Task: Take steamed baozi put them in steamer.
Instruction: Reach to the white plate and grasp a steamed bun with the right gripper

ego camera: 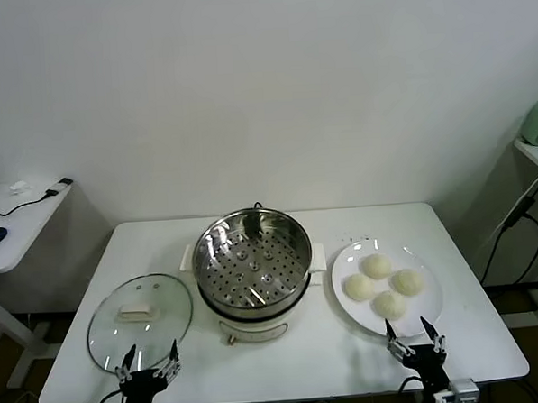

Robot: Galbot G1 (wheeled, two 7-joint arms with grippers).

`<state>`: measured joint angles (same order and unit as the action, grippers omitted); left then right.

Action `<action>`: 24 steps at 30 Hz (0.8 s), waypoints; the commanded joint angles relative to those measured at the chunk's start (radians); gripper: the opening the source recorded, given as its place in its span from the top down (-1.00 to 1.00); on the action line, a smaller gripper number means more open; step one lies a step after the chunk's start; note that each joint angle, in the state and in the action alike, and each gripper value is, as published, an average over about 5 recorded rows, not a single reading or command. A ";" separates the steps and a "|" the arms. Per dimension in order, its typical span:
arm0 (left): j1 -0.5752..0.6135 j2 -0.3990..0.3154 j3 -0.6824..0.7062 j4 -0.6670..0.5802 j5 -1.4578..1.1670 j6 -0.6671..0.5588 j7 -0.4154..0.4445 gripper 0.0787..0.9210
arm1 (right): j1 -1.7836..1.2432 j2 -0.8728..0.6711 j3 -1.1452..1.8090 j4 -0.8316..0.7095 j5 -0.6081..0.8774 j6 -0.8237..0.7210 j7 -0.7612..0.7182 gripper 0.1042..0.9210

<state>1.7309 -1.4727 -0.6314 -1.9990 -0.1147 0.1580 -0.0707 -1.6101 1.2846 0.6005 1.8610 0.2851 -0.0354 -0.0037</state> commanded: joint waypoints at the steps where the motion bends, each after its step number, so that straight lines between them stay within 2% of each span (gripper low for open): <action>1: 0.001 0.001 0.000 -0.002 0.000 0.002 0.001 -0.77 | 0.138 -0.050 0.010 0.020 0.007 -0.113 0.005 -0.76; 6: 0.000 0.008 -0.001 -0.003 -0.005 0.004 0.000 -0.77 | 0.387 -0.217 -0.040 -0.033 0.001 -0.244 0.002 -0.76; 11: -0.006 0.016 -0.002 -0.009 -0.018 0.011 0.002 -0.77 | 0.685 -0.446 -0.220 -0.204 -0.031 -0.331 -0.100 -0.76; 13: -0.010 0.020 -0.003 -0.011 -0.026 0.016 0.003 -0.77 | 0.805 -0.541 -0.320 -0.279 -0.064 -0.332 -0.204 -0.76; 18: -0.022 0.029 -0.006 -0.011 -0.046 0.028 0.004 -0.77 | 1.181 -0.770 -0.717 -0.455 -0.099 -0.273 -0.569 -0.76; 24: -0.029 0.028 -0.001 -0.004 -0.056 0.033 0.001 -0.77 | 1.636 -0.840 -1.224 -0.641 -0.113 -0.076 -0.993 -0.76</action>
<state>1.7043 -1.4467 -0.6334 -2.0042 -0.1586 0.1853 -0.0697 -0.6004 0.6908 -0.0263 1.4828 0.2066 -0.2239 -0.4898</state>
